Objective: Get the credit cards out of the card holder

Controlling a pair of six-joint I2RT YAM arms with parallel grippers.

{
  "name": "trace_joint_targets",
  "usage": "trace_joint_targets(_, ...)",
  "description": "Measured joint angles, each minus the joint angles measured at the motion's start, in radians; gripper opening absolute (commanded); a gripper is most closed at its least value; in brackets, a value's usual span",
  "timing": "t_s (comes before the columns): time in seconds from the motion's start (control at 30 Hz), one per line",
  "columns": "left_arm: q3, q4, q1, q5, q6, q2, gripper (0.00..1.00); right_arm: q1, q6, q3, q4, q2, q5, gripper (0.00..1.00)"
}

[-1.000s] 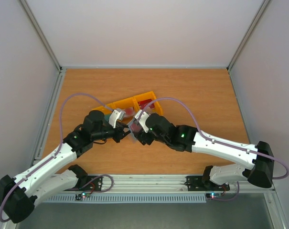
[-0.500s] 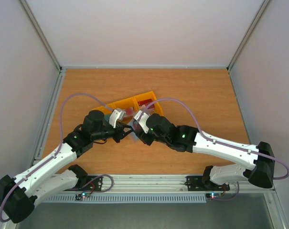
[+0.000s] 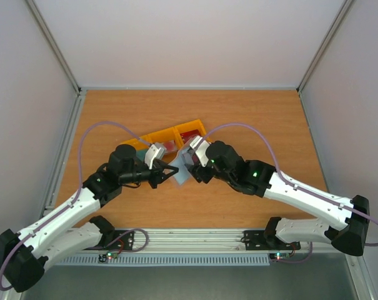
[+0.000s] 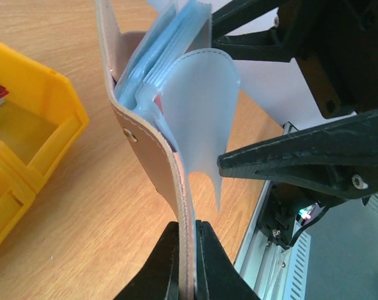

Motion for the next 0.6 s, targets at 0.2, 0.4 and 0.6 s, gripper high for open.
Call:
trace_joint_targets(0.2, -0.003, 0.02, -0.003, 0.02, 0.022, -0.006, 0.0, -0.047, -0.015, -0.013, -0.043, -0.073, -0.072, 0.93)
trace_joint_targets(0.4, -0.021, 0.067, -0.003, 0.05, 0.065, -0.02, 0.0, -0.205, -0.027, -0.047, -0.083, -0.232, -0.314, 0.99)
trace_joint_targets(0.6, -0.052, 0.128, -0.003, 0.111, 0.14, -0.034, 0.0, -0.359, -0.026, -0.055, -0.105, -0.227, -0.518, 0.99)
